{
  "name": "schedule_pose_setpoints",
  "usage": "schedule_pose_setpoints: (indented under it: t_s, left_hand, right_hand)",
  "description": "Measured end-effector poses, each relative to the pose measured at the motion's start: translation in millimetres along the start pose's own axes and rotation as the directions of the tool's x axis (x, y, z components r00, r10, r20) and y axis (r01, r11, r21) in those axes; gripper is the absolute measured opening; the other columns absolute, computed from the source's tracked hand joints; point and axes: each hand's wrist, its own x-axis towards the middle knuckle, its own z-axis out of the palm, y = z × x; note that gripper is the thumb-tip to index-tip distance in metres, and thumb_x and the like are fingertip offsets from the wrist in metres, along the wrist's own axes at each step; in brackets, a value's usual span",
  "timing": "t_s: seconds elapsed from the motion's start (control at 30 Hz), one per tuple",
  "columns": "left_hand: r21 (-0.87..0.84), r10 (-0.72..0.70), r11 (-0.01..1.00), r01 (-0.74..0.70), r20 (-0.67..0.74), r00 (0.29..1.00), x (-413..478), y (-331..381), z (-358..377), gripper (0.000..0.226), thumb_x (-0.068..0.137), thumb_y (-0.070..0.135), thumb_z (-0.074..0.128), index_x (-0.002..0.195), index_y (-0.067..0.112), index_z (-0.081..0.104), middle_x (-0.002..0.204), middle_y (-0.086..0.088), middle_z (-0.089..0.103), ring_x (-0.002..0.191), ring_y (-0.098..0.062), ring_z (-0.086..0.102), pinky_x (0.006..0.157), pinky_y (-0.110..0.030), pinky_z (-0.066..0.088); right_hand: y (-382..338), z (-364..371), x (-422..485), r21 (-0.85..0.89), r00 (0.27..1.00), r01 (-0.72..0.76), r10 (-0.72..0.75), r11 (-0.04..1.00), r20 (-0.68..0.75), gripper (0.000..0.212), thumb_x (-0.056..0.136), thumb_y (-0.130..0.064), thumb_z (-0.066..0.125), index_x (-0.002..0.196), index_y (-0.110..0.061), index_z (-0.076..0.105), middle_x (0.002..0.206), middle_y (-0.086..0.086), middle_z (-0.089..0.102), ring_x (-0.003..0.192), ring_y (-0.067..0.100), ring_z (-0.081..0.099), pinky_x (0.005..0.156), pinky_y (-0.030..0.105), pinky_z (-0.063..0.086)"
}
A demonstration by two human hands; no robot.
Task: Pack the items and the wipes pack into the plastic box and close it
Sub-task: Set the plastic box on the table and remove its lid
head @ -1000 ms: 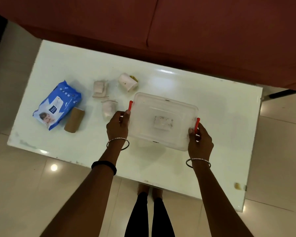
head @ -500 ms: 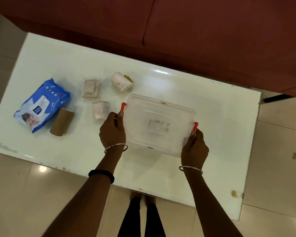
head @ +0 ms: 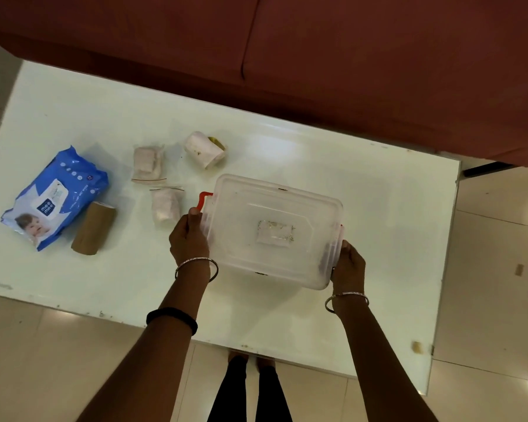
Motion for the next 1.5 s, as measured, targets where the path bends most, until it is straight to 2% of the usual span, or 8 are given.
schedule_pose_setpoints:
  t_s: [0.13, 0.27, 0.4, 0.57, 0.67, 0.9, 1.2, 1.5]
  left_hand:
    - [-0.036, -0.095, 0.995, 0.097, 0.052, 0.994, 5, -1, -9, 0.019, 0.088, 0.026, 0.061, 0.1, 0.017, 0.072, 0.077, 0.001, 0.064, 0.07, -0.011, 0.058, 0.08, -0.029, 0.047]
    - [-0.097, -0.154, 0.981, 0.169, 0.141, 0.978, 4, -2, -24, 0.015, 0.086, 0.027, 0.066, 0.098, 0.02, 0.072, 0.078, -0.001, 0.065, 0.067, -0.009, 0.062, 0.062, -0.027, 0.048]
    - [-0.056, -0.277, 0.951, 0.305, 0.29, 0.916, 12, 0, -31, 0.015, 0.088, 0.021, 0.063, 0.097, 0.013, 0.071, 0.076, -0.006, 0.068, 0.066, -0.017, 0.064, 0.048, -0.021, 0.052]
    - [0.057, -0.251, 0.966, 0.25, 0.417, 0.874, 23, 0, -32, 0.016, 0.088, 0.002, 0.059, 0.098, 0.005, 0.071, 0.068, -0.006, 0.067, 0.06, -0.017, 0.062, 0.043, -0.018, 0.051]
    - [0.061, -0.205, 0.978, 0.2, 0.468, 0.859, 28, -4, -34, 0.021, 0.088, -0.003, 0.055, 0.098, 0.006, 0.071, 0.075, -0.007, 0.069, 0.064, -0.019, 0.066, 0.05, -0.023, 0.053]
    - [0.054, -0.152, 0.988, 0.145, 0.503, 0.851, 33, -8, -34, 0.029, 0.087, -0.008, 0.049, 0.089, 0.011, 0.071, 0.077, -0.007, 0.069, 0.067, -0.018, 0.065, 0.047, -0.02, 0.052]
    - [0.086, -0.116, 0.993, 0.086, 0.472, 0.874, 35, -11, -35, 0.021, 0.086, -0.002, 0.057, 0.088, 0.013, 0.072, 0.087, -0.014, 0.07, 0.077, -0.029, 0.067, 0.064, -0.036, 0.059]
    - [0.095, -0.098, 0.994, 0.062, 0.45, 0.888, 34, -11, -33, 0.008, 0.089, 0.011, 0.063, 0.09, 0.01, 0.071, 0.084, -0.012, 0.071, 0.068, -0.026, 0.07, 0.051, -0.025, 0.057]
  right_hand:
    - [-11, -5, 1, -0.018, 0.988, -0.148, 0.147, 0.989, -0.046, 0.016, 0.095, -0.016, 0.053, 0.093, -0.009, 0.067, 0.085, 0.012, 0.065, 0.077, 0.032, 0.063, 0.066, 0.037, 0.057]
    - [-40, -8, -21, -0.402, 0.819, 0.343, -0.48, 0.849, -0.315, 0.016, 0.091, -0.01, 0.053, 0.1, -0.011, 0.066, 0.098, 0.008, 0.066, 0.089, 0.027, 0.064, 0.079, 0.029, 0.047]
    - [-70, 33, -61, -0.48, 0.543, 0.774, -0.822, 0.412, 0.171, 0.018, 0.086, -0.009, 0.057, 0.099, -0.017, 0.067, 0.098, 0.0, 0.067, 0.09, 0.025, 0.06, 0.081, 0.037, 0.045]
    - [-82, 107, -76, -0.342, 0.217, 0.937, -0.648, -0.072, 0.73, 0.028, 0.089, -0.028, 0.058, 0.112, -0.016, 0.068, 0.119, 0.003, 0.066, 0.121, 0.025, 0.056, 0.101, 0.04, 0.041]
    - [-92, 133, -62, -0.279, 0.16, 0.932, -0.428, -0.232, 0.89, 0.049, 0.086, -0.05, 0.053, 0.121, -0.017, 0.063, 0.132, 0.004, 0.06, 0.138, 0.026, 0.042, 0.117, 0.049, 0.025]
    - [-92, 161, -43, -0.22, 0.062, 0.93, -0.465, -0.295, 0.883, 0.058, 0.073, -0.071, 0.052, 0.093, -0.017, 0.062, 0.094, 0.001, 0.056, 0.105, 0.023, 0.056, 0.119, 0.051, 0.017]
    - [-73, 170, -36, -0.228, 0.006, 0.926, -0.592, -0.301, 0.806, 0.043, 0.084, -0.054, 0.05, 0.083, -0.015, 0.067, 0.086, 0.003, 0.062, 0.095, 0.023, 0.059, 0.116, 0.056, 0.022]
    - [-73, 170, -34, -0.217, -0.08, 0.92, -0.7, -0.326, 0.71, 0.033, 0.092, -0.036, 0.048, 0.078, -0.014, 0.068, 0.082, 0.002, 0.064, 0.089, 0.023, 0.062, 0.112, 0.062, 0.024]
